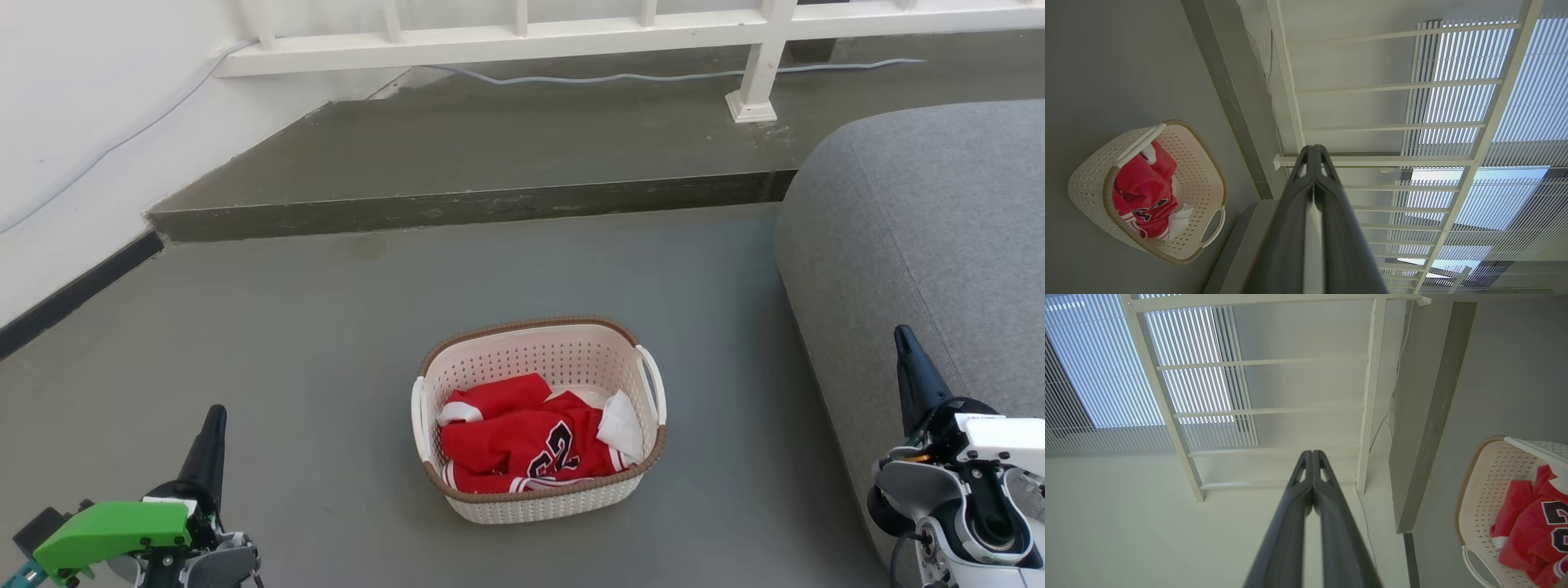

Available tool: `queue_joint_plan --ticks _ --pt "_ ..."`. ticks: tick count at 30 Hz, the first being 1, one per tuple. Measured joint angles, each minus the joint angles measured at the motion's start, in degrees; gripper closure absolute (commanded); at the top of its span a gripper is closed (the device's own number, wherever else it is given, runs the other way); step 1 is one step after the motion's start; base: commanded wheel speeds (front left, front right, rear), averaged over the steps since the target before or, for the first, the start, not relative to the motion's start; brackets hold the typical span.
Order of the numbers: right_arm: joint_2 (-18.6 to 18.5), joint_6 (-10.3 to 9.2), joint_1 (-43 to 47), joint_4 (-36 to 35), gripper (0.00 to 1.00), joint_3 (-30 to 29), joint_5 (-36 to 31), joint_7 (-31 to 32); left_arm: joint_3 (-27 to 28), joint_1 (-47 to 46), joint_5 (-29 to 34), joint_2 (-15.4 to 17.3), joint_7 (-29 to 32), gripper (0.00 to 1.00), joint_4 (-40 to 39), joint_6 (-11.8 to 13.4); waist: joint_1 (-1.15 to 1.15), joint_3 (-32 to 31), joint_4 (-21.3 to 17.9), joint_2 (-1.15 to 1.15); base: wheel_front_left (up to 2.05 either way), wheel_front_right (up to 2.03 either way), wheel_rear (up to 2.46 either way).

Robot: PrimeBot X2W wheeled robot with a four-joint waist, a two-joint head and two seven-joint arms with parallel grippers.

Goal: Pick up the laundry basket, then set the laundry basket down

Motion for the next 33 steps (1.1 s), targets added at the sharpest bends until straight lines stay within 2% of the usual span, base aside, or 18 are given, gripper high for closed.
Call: queue_joint_plan --ticks 33 --pt "0.1 0.01 0.0 0.4 1.00 -0.1 0.0 0.0 0.2 -0.7 0.0 0.0 0.1 1.00 0.9 -0.3 0.00 0.0 0.0 0.00 0.00 0.00 0.00"
